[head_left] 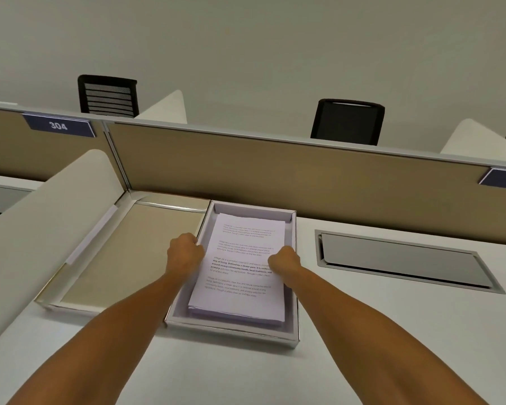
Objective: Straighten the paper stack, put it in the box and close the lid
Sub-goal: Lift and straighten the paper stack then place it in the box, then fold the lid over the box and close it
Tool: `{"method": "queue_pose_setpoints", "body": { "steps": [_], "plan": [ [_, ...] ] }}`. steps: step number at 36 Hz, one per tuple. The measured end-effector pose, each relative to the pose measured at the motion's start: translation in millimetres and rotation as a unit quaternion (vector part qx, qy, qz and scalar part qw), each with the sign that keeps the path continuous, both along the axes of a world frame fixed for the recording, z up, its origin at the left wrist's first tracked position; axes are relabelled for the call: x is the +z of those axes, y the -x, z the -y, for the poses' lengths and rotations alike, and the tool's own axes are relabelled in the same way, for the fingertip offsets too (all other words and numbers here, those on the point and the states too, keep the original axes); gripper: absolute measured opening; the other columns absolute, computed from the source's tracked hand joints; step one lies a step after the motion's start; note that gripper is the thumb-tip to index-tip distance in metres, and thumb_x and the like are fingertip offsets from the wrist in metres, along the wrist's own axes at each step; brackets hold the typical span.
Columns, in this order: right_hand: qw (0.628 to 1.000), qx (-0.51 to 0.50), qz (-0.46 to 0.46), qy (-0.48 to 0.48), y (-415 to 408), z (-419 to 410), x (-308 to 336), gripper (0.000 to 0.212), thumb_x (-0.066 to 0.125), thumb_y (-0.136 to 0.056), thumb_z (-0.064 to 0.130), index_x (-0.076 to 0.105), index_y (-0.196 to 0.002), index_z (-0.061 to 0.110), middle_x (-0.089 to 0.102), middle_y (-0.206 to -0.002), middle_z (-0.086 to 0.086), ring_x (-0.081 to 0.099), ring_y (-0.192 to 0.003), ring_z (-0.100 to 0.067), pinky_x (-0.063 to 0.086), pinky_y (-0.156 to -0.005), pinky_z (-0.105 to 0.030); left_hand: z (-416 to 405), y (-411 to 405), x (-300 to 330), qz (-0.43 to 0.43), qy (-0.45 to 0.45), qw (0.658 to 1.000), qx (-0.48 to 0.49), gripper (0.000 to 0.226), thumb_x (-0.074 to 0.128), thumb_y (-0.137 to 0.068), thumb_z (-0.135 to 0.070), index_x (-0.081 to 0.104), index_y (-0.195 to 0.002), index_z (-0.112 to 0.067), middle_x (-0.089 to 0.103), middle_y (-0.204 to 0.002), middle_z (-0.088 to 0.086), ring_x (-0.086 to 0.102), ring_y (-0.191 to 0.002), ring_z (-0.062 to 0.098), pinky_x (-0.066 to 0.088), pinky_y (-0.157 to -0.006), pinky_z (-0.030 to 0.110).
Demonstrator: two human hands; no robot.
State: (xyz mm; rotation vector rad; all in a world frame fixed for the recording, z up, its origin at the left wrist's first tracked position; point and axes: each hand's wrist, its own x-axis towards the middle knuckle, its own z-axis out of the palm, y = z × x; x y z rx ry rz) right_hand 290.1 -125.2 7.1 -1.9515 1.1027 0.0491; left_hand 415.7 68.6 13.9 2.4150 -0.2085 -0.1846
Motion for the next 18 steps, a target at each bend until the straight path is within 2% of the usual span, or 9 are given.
{"method": "queue_pose_setpoints", "body": {
  "steps": [2, 5, 8, 11, 13, 15, 16, 18],
  "plan": [
    [1.000, -0.004, 0.011, -0.005, 4, 0, 3, 0.007, 0.057, -0.098, 0.013, 0.051, -0.096, 0.012, 0.056, -0.080, -0.001, 0.052, -0.063, -0.012, 0.042, -0.054, -0.017, -10, 7, 3, 0.027, 0.018, 0.999, 0.020, 0.022, 0.060, -0.095, -0.009, 0.069, -0.112, 0.002, 0.072, -0.101, 0.016, 0.064, -0.081, 0.024, 0.051, -0.077, 0.033],
    [0.999, -0.009, 0.033, 0.005, 6, -3, 10, 0.007, 0.058, -0.098, 0.014, 0.051, -0.098, 0.013, 0.065, -0.103, -0.010, 0.055, -0.067, -0.013, 0.047, -0.062, -0.022, -28, 17, 6, 0.050, 0.051, 0.995, 0.063, 0.027, 0.060, -0.095, -0.007, 0.065, -0.120, 0.003, 0.072, -0.113, 0.021, 0.069, -0.101, 0.035, 0.055, -0.094, 0.043],
    [0.998, -0.004, 0.061, 0.019, 4, -11, 17, 0.018, 0.059, -0.098, 0.014, 0.054, -0.115, 0.014, 0.066, -0.118, -0.009, 0.055, -0.068, -0.012, 0.046, -0.059, -0.020, -45, 23, 11, 0.066, 0.068, 0.988, 0.118, 0.031, 0.062, -0.094, -0.007, 0.064, -0.124, -0.001, 0.070, -0.119, 0.020, 0.067, -0.108, 0.036, 0.054, -0.096, 0.046],
    [0.996, 0.012, 0.086, 0.014, 0, -25, 24, 0.038, 0.059, -0.097, 0.014, 0.047, -0.134, 0.014, 0.062, -0.131, -0.008, 0.054, -0.075, -0.013, 0.045, -0.058, -0.019, -62, 27, 15, 0.096, 0.005, 0.979, 0.183, 0.032, 0.066, -0.089, -0.012, 0.066, -0.121, -0.009, 0.068, -0.122, 0.016, 0.059, -0.113, 0.038, 0.048, -0.095, 0.050],
    [0.995, 0.026, 0.096, 0.005, -4, -36, 28, 0.047, 0.059, -0.098, 0.013, 0.042, -0.141, 0.014, 0.057, -0.140, -0.008, 0.056, -0.088, -0.016, 0.046, -0.066, -0.022, -74, 28, 15, 0.088, -0.008, 0.972, 0.217, 0.037, 0.066, -0.085, -0.012, 0.064, -0.122, -0.013, 0.061, -0.130, 0.014, 0.052, -0.120, 0.039, 0.044, -0.097, 0.053],
    [0.994, 0.042, 0.099, -0.001, -9, -49, 32, 0.053, 0.058, -0.098, 0.012, 0.037, -0.146, 0.015, 0.050, -0.148, -0.009, 0.059, -0.112, -0.026, 0.048, -0.078, -0.026, -87, 28, 11, 0.078, 0.002, 0.965, 0.251, 0.041, 0.067, -0.083, -0.010, 0.061, -0.124, -0.013, 0.056, -0.135, 0.014, 0.049, -0.123, 0.040, 0.042, -0.099, 0.054],
    [0.994, 0.051, 0.098, -0.001, -11, -55, 34, 0.056, 0.059, -0.098, 0.012, 0.035, -0.148, 0.016, 0.046, -0.152, -0.009, 0.056, -0.124, -0.030, 0.050, -0.084, -0.030, -93, 28, 9, 0.073, 0.009, 0.960, 0.270, 0.044, 0.068, -0.082, -0.010, 0.060, -0.125, -0.013, 0.054, -0.137, 0.014, 0.048, -0.124, 0.041, 0.042, -0.099, 0.055],
    [0.992, 0.073, 0.098, 0.000, -16, -68, 36, 0.060, 0.060, -0.096, 0.009, 0.034, -0.150, 0.018, 0.041, -0.156, -0.008, 0.049, -0.133, -0.033, 0.051, -0.096, -0.034, -105, 29, 3, 0.056, 0.021, 0.949, 0.308, 0.050, 0.069, -0.081, -0.009, 0.055, -0.129, -0.012, 0.047, -0.141, 0.015, 0.045, -0.124, 0.042, 0.040, -0.102, 0.055]
  ]
}}
